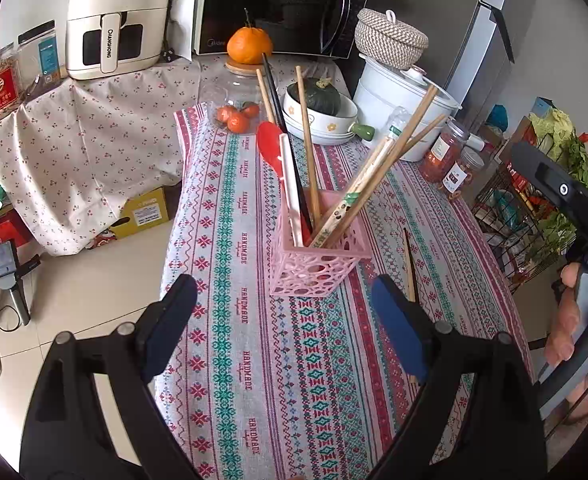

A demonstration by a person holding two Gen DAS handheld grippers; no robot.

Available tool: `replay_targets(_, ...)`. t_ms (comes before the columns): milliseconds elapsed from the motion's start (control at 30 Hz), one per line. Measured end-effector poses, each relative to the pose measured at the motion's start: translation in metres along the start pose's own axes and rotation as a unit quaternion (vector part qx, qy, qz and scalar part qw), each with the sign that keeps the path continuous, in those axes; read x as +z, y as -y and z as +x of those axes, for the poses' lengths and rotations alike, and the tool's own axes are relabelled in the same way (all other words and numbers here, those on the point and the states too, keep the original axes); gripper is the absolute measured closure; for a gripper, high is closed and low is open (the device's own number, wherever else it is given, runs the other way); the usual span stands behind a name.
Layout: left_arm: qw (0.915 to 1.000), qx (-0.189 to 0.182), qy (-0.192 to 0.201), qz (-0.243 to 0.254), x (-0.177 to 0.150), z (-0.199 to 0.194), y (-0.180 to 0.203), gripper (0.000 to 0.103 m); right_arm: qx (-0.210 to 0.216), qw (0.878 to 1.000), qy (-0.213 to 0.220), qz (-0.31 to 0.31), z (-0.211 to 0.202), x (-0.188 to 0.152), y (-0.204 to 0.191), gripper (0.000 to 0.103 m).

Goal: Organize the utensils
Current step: 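Lower the wooden chopstick into the pink basket and open the right tool, then move the left tool to the remaining chopsticks and grasp a wooden chopstick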

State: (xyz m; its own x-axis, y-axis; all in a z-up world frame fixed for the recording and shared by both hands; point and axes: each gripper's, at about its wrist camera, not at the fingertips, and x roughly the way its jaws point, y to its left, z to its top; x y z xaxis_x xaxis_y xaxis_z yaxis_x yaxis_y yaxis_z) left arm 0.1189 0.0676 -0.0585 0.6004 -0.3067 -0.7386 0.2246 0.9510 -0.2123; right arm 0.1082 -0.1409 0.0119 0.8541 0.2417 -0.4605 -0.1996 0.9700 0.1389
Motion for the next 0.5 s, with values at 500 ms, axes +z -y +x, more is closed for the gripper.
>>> replay_targets(500,0.9923,-0.004,-0.088,0.087,-0.033,0.045,0.078,0.012,-0.047,0.983,-0.142,0.103,-0.005,-0.057,0.109,0.005)
